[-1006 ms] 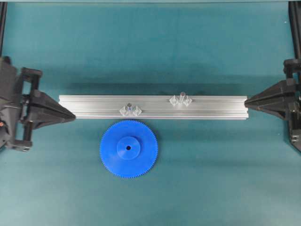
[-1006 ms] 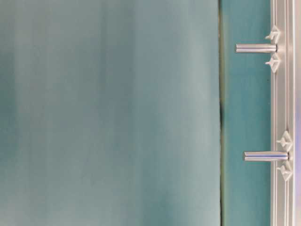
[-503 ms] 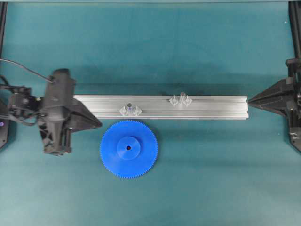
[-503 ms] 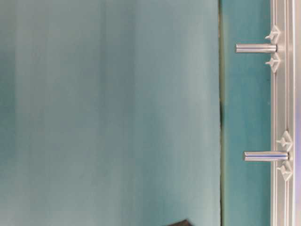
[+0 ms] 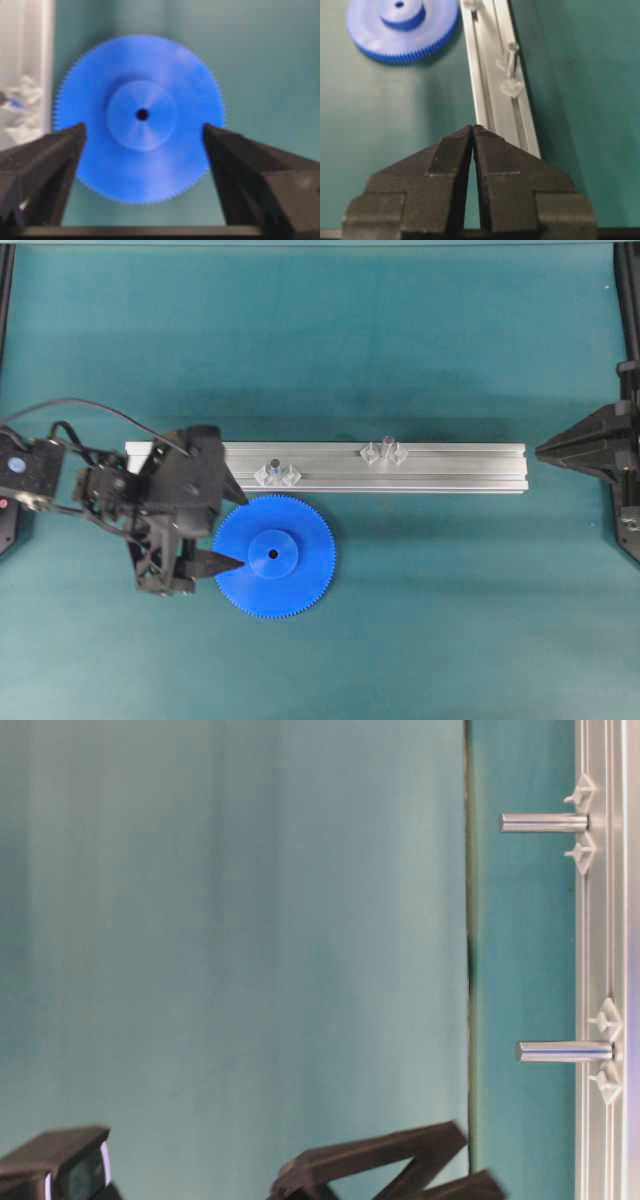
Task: Insert the large gear onto the shaft.
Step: 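Lower the open left gripper over the blue gear's hub, then close the left gripper on the blue gear's hub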
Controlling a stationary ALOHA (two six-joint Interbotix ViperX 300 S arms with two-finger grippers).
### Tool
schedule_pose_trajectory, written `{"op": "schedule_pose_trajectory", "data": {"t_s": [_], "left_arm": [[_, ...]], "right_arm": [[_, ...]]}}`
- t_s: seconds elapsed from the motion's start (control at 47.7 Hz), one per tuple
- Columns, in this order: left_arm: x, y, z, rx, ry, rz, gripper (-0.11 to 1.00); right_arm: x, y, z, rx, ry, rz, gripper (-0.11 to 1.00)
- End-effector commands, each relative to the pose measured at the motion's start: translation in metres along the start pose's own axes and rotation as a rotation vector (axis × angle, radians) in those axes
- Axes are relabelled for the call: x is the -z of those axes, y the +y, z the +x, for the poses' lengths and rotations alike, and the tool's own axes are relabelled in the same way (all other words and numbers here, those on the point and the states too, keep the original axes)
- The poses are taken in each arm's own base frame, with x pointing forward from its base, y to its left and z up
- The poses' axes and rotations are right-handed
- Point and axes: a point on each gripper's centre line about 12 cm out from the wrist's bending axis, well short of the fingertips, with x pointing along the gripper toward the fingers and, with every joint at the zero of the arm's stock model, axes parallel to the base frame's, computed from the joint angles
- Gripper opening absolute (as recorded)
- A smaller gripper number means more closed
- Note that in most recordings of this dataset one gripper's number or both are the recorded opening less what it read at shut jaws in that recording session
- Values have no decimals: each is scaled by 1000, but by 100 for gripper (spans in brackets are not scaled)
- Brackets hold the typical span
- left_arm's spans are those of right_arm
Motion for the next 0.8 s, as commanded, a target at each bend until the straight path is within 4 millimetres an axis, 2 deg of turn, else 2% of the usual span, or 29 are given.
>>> {"op": "schedule_pose_trajectory", "data": {"t_s": [0.0,0.21,0.629,0.775], "left_arm": [[-15,-5,4,8,-15,14,92],[-25,-6,25,4,5,34,92],[-5,-4,73,-14,182,37,92],[-1,-3,81,-18,206,34,92]], "right_arm": [[-6,0,-3,3,-8,6,14],[-5,0,-6,3,0,9,14],[-5,0,-10,3,1,12,14],[-4,0,-10,1,4,15,14]]}}
